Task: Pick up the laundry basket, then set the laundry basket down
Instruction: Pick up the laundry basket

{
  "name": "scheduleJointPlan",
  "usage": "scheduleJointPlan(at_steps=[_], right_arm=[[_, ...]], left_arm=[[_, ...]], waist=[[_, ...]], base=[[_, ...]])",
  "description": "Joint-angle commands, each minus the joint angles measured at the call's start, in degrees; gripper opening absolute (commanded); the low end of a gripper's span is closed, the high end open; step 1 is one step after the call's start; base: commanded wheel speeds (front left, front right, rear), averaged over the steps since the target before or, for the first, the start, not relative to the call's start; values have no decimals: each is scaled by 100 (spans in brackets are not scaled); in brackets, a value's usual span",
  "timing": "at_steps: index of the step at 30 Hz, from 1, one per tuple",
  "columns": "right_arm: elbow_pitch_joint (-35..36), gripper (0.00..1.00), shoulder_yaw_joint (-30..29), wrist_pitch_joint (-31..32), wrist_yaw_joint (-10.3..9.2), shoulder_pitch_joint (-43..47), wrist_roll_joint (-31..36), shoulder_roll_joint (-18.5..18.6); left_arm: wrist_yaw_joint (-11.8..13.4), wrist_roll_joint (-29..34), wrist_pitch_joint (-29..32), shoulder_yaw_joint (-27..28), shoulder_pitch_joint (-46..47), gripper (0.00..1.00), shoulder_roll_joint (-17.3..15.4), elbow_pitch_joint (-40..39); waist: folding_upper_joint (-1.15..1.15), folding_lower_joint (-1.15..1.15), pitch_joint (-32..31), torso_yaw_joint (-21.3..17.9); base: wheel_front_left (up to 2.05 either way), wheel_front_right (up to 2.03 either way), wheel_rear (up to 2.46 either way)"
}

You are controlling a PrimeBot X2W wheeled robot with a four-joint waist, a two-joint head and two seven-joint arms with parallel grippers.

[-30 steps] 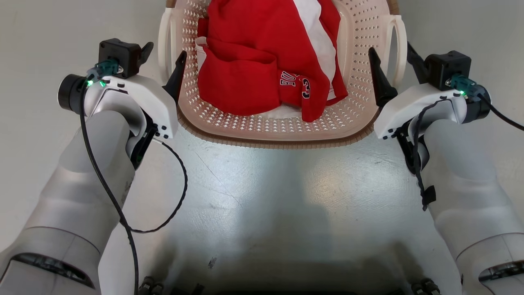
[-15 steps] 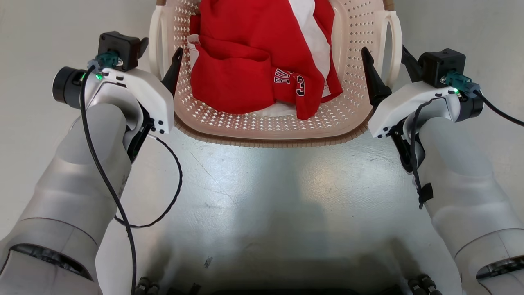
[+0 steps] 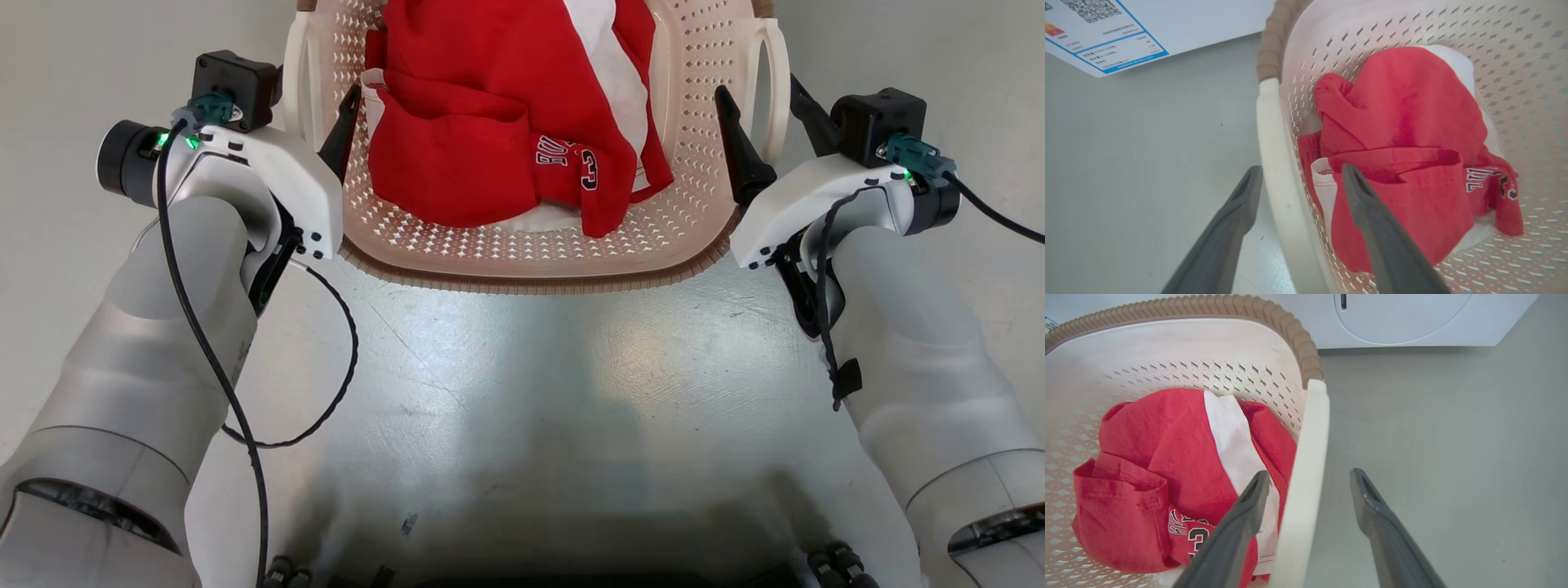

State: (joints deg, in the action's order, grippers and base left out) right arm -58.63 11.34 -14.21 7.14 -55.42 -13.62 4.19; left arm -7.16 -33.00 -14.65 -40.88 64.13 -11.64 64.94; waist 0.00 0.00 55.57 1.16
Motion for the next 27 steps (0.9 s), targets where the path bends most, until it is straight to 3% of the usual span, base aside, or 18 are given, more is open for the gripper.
scheduleJointPlan(at_steps=[1, 9, 10, 11, 12, 27], right_arm=[[4, 100, 105, -79, 35, 203, -39, -131], [-5, 100, 147, -79, 35, 191, -29, -131], [-4, 100, 166, -79, 35, 193, -24, -131], [6, 19, 215, -79, 35, 205, -69, -131], [1, 0, 272, -79, 35, 218, -130, -131], [-615, 0, 815, -77, 35, 39, -430, -131]], left_arm=[[-33, -98, -35, 72, -2, 100, -244, -28], [-33, -146, -35, -3, -7, 99, -248, -8], [-33, -163, -35, -28, -19, 82, -235, 15], [-33, -185, -34, -55, -26, 82, -214, 32], [-33, -201, 5, -107, -43, 0, -190, 65], [-33, -662, 134, -426, -107, 0, -27, 271]], waist=[[0, 0, 0, -2], [0, 0, -7, -17], [0, 0, -13, -20], [0, 0, -17, -13], [0, 0, -23, -9], [0, 0, -186, 77]], base=[[0, 0, 0], [0, 0, 0], [0, 0, 0], [0, 0, 0], [0, 0, 0], [0, 0, 0]])
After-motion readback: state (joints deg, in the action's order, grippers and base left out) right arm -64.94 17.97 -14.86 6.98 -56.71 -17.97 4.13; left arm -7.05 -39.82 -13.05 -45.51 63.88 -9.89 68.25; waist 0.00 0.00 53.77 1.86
